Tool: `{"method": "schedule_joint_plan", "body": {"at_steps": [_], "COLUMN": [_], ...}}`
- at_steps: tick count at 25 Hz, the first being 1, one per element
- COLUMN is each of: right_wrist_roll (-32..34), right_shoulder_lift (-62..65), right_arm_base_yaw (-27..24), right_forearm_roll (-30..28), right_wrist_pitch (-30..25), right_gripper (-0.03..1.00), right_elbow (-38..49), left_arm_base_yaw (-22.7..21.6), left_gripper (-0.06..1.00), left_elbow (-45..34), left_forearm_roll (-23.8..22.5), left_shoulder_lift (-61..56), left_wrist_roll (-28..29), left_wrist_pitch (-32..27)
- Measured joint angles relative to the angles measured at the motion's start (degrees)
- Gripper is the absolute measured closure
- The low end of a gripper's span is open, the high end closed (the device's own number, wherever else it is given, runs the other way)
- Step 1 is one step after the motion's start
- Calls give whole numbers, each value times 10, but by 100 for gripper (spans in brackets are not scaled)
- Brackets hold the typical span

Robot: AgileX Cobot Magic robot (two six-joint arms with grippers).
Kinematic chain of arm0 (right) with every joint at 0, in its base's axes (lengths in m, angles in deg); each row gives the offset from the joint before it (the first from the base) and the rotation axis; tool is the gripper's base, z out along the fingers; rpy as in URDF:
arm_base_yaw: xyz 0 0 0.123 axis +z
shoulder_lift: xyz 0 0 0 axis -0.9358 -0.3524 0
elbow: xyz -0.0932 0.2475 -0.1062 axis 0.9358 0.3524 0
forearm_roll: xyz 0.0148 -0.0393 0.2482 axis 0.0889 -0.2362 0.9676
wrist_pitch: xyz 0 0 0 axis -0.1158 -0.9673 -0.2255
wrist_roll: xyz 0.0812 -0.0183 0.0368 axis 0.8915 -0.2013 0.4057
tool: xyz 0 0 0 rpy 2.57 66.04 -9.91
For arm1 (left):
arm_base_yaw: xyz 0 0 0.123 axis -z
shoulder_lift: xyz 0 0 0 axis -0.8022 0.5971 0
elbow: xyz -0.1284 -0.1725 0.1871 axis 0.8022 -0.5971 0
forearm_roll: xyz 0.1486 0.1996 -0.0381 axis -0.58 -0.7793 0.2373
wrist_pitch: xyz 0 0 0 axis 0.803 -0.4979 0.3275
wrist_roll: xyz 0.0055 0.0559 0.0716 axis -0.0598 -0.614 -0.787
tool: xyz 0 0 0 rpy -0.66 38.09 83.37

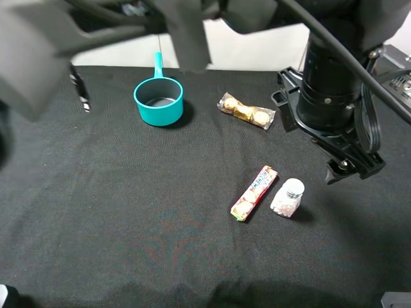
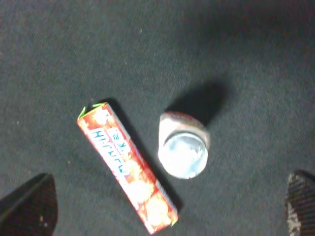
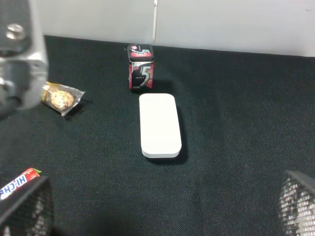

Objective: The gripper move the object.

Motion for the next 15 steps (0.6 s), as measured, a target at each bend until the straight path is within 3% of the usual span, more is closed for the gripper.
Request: {"method": "schedule_joint_plan", "body": {"at_steps": [15], "right_wrist_roll": [0], "right_shoulder_lift": [0], "right_arm_base_yaw": [0], "right_forearm_roll": [0], "right_wrist_pitch": [0], "right_gripper": [27], "right_elbow": [0], "left_arm_base_yaw": [-7], "left_gripper": [-5], "left_elbow": [-99], "left_forearm_roll": [-51], "left_shoulder_lift": [-137], "left_wrist_roll": [-4], "left_wrist_pitch": [-1]}}
